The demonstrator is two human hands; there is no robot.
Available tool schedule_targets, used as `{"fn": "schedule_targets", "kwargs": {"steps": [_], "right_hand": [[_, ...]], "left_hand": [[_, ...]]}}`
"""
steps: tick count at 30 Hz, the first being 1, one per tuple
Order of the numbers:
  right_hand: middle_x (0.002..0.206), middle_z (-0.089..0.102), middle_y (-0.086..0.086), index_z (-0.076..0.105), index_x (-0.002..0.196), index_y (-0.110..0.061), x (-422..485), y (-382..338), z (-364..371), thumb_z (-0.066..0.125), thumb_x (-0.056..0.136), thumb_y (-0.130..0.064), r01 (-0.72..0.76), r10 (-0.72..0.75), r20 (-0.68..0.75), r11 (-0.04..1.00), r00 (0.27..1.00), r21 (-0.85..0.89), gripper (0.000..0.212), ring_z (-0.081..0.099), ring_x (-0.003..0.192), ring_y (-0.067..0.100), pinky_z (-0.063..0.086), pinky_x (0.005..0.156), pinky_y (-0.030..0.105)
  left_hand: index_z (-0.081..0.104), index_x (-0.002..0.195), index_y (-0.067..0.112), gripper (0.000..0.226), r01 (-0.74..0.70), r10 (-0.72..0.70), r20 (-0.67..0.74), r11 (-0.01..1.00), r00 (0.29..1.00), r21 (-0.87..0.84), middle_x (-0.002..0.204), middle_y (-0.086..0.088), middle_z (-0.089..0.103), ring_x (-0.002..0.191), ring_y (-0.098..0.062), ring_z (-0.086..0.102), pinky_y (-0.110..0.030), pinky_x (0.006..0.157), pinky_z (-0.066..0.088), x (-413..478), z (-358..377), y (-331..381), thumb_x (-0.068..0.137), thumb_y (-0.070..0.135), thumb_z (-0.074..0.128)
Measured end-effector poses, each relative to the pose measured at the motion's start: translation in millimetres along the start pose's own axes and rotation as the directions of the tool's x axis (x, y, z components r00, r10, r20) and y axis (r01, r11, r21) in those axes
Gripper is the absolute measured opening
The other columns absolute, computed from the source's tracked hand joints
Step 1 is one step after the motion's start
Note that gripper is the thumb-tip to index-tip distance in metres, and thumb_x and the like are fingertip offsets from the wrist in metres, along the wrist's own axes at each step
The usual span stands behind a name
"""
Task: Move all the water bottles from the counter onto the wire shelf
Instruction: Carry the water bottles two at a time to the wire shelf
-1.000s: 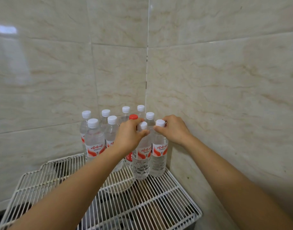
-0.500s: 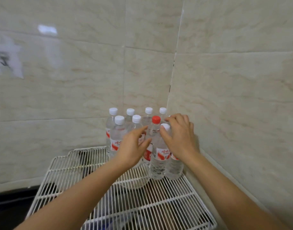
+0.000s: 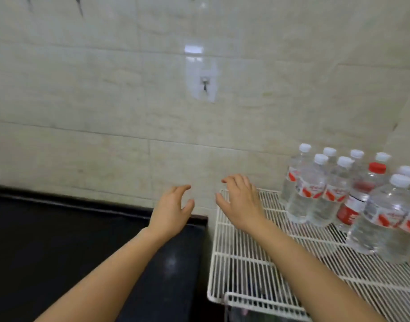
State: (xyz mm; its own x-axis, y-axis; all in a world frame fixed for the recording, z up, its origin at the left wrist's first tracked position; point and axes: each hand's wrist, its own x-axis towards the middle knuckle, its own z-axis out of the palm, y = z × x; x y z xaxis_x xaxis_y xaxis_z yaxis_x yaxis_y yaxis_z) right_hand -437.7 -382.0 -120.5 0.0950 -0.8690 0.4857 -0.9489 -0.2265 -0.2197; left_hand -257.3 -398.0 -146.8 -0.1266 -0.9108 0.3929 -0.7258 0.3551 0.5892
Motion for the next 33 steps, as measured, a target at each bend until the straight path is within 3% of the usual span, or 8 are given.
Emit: {"fn": "schedule_targets", "kwargs": {"steps": [4, 8, 20, 33], "right_hand": [[0.132, 0.049, 0.009, 0.046, 0.133, -0.010, 1.1, -105.1, 63.1, 0.046, 0.096, -0.040, 0.057, -0.060, 0.154, 0.998, 0.986, 0.026, 0.048, 0.039, 0.125, 0.028, 0.030, 0.100, 0.038], [0.133, 0.046, 0.007, 0.043, 0.134, -0.011, -1.7, -213.8, 118.8, 0.044, 0.097, -0.042, 0.143, -0.157, 0.259, 0.987, 0.953, 0.072, 0.049, 0.038, 0.125, 0.026, 0.033, 0.103, 0.039], [0.138, 0.042, 0.006, 0.037, 0.141, -0.011, 10.7, -475.0, 234.1, 0.047, 0.096, -0.042, 0.386, -0.444, 0.419, 0.896, 0.792, 0.219, 0.056, 0.038, 0.126, 0.026, 0.035, 0.103, 0.041], [0.140, 0.042, 0.007, 0.036, 0.142, -0.010, 94.9, -668.6, 383.9, 0.048, 0.096, -0.041, 0.438, -0.514, 0.536, 0.856, 0.669, 0.275, 0.057, 0.038, 0.128, 0.026, 0.037, 0.104, 0.041]], "left_hand": [[0.041, 0.140, 0.019, 0.051, 0.175, -0.177, 0.002, 0.973, 0.984, 0.150, 0.139, -0.005, 0.047, 0.129, -0.022, 0.040, -0.035, 0.099, 0.041, -43.5, -74.4, -104.3, 0.092, 0.037, 0.050], [0.038, 0.142, 0.018, 0.054, 0.308, -0.308, -0.039, 0.919, 0.950, 0.245, 0.142, -0.006, 0.042, 0.133, -0.023, 0.035, -0.038, 0.099, 0.042, -90.0, -149.3, -194.3, 0.093, 0.039, 0.048], [0.036, 0.142, 0.017, 0.055, 0.657, -0.625, -0.205, 0.703, 0.753, 0.272, 0.142, -0.008, 0.040, 0.132, -0.025, 0.035, -0.039, 0.095, 0.044, -185.5, -306.4, -374.7, 0.092, 0.039, 0.046], [0.033, 0.144, 0.016, 0.057, 0.753, -0.712, -0.256, 0.578, 0.654, 0.314, 0.142, -0.009, 0.041, 0.132, -0.026, 0.035, -0.039, 0.102, 0.040, -153.8, -423.0, -578.0, 0.092, 0.038, 0.046]]}}
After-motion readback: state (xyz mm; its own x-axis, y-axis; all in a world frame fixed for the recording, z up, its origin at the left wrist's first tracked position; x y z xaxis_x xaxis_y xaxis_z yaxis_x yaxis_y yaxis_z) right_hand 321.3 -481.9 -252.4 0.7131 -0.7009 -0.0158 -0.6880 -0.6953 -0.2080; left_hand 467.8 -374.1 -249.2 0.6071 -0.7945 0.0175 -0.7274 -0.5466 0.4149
